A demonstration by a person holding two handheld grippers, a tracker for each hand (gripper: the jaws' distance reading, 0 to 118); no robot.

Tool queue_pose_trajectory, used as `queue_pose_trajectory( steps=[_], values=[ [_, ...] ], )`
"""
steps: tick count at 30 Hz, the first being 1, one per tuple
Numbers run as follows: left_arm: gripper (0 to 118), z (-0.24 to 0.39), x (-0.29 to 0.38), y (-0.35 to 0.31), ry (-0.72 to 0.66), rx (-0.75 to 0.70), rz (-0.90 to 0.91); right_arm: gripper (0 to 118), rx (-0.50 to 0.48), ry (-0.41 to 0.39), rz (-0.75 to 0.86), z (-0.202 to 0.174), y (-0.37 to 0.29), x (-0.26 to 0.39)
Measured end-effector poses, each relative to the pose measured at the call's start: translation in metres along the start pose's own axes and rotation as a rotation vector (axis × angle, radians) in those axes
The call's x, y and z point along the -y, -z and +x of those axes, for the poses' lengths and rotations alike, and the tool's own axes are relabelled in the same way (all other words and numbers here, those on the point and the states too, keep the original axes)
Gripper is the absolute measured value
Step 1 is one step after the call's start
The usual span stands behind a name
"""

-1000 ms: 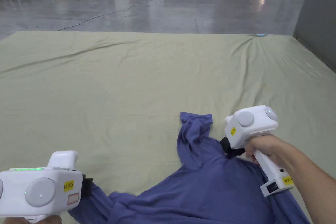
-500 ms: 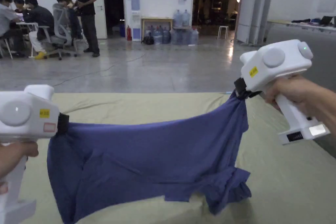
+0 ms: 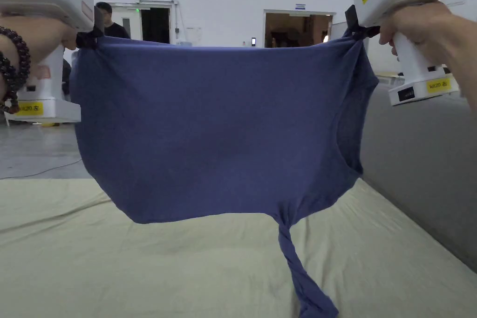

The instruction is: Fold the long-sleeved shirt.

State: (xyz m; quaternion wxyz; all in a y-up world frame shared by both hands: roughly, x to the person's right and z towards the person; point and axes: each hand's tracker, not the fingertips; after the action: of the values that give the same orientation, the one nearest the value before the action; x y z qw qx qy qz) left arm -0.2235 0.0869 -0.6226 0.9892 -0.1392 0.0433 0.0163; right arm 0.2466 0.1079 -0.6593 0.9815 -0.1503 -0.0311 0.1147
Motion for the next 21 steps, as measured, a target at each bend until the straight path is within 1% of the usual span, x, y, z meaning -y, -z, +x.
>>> queue_pose_trajectory(
  steps=[2,4,8,11,13,14,16,18,21],
  values=[
    [0,0.005,0.008,0.005,0.029,0.002,0.003,0,-0.014,0.03,-0.017,0.002,0.008,0.014],
    [0,0.009,0.026,0.015,0.06,0.006,-0.021,0,-0.024,0.067,-0.069,0.001,0.02,0.037],
    [0,0.008,0.083,0.041,0.026,0.013,-0.112,0,-0.059,0.066,-0.115,-0.013,0.046,0.1],
    [0,0.004,0.137,0.063,0.0,0.012,-0.214,0,-0.101,0.075,-0.205,-0.025,0.069,0.154],
    [0,0.0,0.171,0.072,0.002,0.005,-0.247,0,-0.106,0.079,-0.24,-0.03,0.08,0.188],
    [0,-0.003,0.188,0.075,-0.004,0.01,-0.26,0,-0.112,0.097,-0.268,-0.032,0.084,0.204],
    [0,-0.005,0.213,0.078,0.008,0.013,-0.307,0,-0.122,0.101,-0.294,-0.033,0.086,0.227],
    [0,-0.012,0.231,0.076,0.004,0.024,-0.314,0,-0.135,0.099,-0.301,-0.032,0.079,0.242],
    [0,-0.02,0.242,0.052,-0.025,0.056,-0.325,0,-0.172,0.08,-0.286,-0.029,0.051,0.25]
  ],
)
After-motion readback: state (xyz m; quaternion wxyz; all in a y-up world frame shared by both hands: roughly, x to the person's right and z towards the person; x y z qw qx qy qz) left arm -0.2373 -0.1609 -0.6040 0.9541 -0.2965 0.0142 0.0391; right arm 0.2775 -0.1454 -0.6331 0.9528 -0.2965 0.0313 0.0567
